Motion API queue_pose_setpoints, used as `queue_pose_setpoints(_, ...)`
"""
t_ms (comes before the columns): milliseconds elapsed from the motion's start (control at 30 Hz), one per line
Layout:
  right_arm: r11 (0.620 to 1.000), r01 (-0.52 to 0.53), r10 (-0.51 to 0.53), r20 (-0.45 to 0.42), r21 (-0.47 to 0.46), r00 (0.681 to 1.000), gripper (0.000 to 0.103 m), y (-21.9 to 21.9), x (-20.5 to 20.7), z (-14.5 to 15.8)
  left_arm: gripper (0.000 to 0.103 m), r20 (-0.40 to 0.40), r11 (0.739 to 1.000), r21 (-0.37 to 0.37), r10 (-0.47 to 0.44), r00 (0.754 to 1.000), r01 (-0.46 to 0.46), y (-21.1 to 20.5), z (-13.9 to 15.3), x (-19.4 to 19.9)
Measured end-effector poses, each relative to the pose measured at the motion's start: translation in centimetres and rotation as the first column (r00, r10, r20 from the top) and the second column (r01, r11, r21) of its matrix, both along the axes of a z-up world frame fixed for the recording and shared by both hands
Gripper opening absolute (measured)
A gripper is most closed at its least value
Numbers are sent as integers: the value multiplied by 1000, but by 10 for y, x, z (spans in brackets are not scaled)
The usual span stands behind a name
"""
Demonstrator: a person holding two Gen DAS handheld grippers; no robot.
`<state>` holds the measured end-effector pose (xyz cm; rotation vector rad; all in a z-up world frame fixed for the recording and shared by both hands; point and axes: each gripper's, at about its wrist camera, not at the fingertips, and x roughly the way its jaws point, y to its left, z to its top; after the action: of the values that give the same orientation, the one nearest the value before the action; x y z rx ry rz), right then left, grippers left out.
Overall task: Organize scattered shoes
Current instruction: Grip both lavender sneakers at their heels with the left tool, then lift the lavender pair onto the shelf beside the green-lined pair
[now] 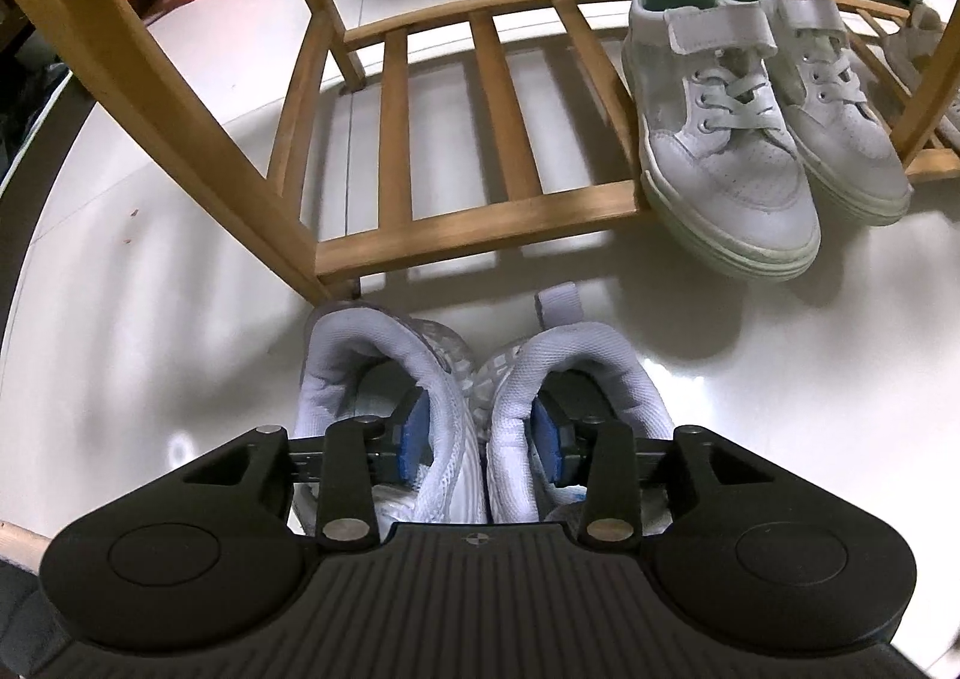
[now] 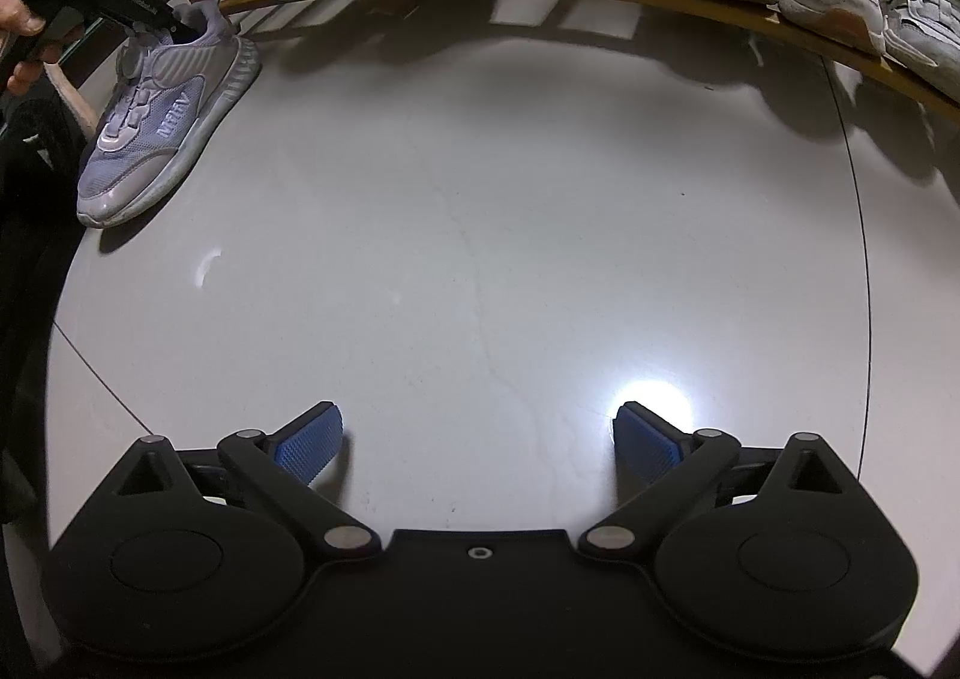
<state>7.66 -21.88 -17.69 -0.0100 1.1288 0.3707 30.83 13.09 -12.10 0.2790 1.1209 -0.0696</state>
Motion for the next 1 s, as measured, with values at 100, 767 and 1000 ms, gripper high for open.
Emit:
queue_pose_setpoints(100, 1000, 1, -1, -1, 1, 1000, 99, -1, 0, 0, 32, 13, 1000, -20, -5, 1000, 5, 3, -2, -2)
queue_pose_setpoints(767, 1000, -2, 2, 3, -3, 1000, 99, -1, 0, 0, 18, 209, 1000, -5, 11, 978, -11, 5, 40, -25)
queue_pose_setpoints(1000, 1000, -1, 1, 2, -1, 1000, 99, -2, -1, 0, 9, 285, 1000, 10, 3, 958, -7, -6, 69, -14)
